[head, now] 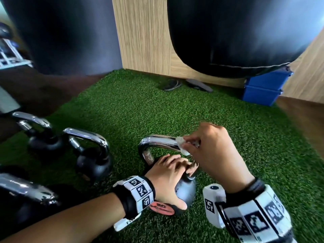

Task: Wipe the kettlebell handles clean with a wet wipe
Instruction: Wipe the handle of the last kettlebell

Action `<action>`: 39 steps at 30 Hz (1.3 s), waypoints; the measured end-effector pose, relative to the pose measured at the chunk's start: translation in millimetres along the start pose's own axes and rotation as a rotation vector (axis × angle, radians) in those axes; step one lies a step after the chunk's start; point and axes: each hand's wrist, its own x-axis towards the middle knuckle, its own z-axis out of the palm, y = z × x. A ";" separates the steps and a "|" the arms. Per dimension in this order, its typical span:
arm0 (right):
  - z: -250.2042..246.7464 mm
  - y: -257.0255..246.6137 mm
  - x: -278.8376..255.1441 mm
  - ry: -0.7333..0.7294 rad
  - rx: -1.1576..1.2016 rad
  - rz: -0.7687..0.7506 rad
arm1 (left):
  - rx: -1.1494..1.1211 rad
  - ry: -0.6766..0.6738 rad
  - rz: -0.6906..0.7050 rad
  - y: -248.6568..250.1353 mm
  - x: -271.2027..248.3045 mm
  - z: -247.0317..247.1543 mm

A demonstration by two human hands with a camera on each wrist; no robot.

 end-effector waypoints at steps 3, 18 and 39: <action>1.1 3.5 -4.9 0.035 0.000 0.021 | 0.015 -0.006 -0.006 -1.2 0.9 1.8; 33.4 73.0 -62.0 0.221 0.619 0.303 | 0.054 -0.089 -0.077 2.2 4.3 0.7; 76.0 89.6 -76.3 -0.032 0.998 0.591 | 0.089 -0.146 -0.086 6.2 3.2 -9.8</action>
